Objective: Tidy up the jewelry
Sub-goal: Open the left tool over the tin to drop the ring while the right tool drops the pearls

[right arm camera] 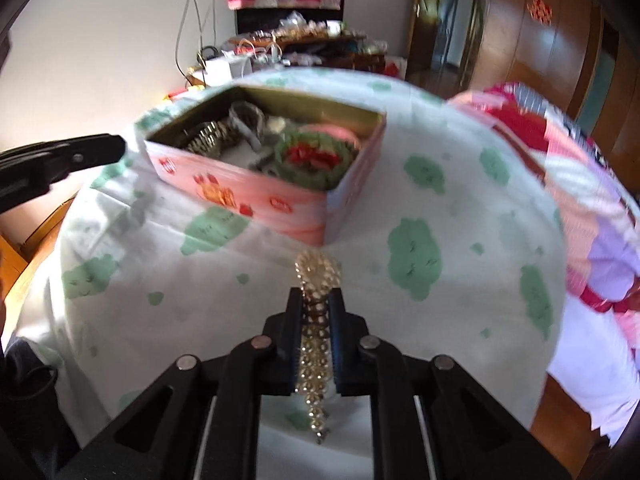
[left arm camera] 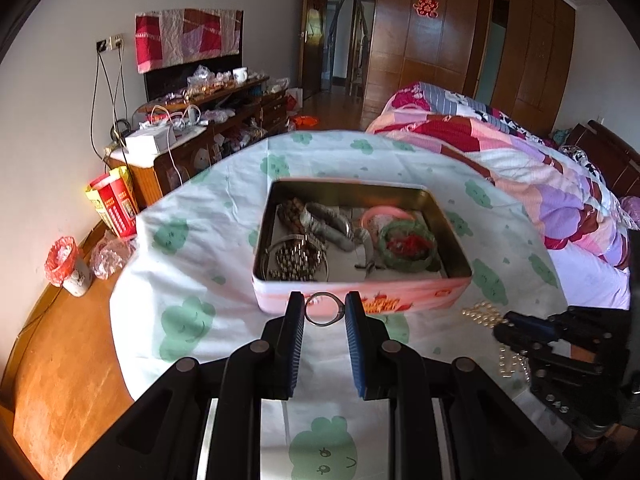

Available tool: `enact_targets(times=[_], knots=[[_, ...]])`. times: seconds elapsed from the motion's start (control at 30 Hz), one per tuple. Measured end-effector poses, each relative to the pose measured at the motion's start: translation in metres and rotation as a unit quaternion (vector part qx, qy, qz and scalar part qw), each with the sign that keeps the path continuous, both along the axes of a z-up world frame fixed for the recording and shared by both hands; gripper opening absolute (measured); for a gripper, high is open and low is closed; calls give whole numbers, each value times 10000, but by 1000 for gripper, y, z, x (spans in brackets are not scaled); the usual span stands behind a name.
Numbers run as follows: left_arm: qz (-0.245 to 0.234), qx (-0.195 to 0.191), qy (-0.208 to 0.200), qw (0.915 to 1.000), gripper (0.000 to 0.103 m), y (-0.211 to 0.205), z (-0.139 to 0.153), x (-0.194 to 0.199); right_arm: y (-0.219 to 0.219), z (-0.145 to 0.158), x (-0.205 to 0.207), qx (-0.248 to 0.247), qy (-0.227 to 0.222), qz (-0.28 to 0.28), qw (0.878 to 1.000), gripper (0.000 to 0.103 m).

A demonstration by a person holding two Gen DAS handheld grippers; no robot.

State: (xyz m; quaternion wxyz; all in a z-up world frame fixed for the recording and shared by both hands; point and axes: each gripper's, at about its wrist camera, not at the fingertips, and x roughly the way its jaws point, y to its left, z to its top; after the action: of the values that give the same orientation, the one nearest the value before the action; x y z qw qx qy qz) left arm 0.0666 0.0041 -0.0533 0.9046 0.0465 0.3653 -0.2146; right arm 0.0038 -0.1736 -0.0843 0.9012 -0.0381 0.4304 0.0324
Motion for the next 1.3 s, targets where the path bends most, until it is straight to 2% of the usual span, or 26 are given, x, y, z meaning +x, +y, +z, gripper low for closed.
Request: enact_targets(times=[0.07,0.13,0.2,0.4,0.7,1.0,1.1,1.13,1.17,1.23,1.3], knots=[[-29,18,-109,9999,21,-2,9,1,-1,11,-3,-31,-153,43,9999,14],[-58,43,-218,9997,21,-5,18,4,0,26,-5,-39,-334,110,9994,8],[-75,83,-329,9994,21,-9,26,9,1,42,-3,-39,-535,187,9984,8],[-116,290,-499,9983,21,-24,34,31,6,60,33,-36,-891,271,9957,8],[-63,623,-424,9971,21,-40,17,65,10,49,81,155,-1039,386,9937,8],[124,731,-199,9970,23,-39,-6,83,10,28,100,232,-1045,404,9934,9],[172,769,-129,9968,29,-39,-11,85,7,23,102,241,-967,346,9944,9],[196,798,-143,9965,40,-39,-12,85,6,22,102,220,-954,325,9947,10],[245,835,-175,9961,56,-39,-13,85,6,21,102,221,-942,312,9948,12],[338,881,-317,9950,70,-39,-12,81,3,20,101,272,-911,288,9950,22],[315,872,-346,9951,70,-40,-11,81,2,20,100,270,-904,260,9952,23]])
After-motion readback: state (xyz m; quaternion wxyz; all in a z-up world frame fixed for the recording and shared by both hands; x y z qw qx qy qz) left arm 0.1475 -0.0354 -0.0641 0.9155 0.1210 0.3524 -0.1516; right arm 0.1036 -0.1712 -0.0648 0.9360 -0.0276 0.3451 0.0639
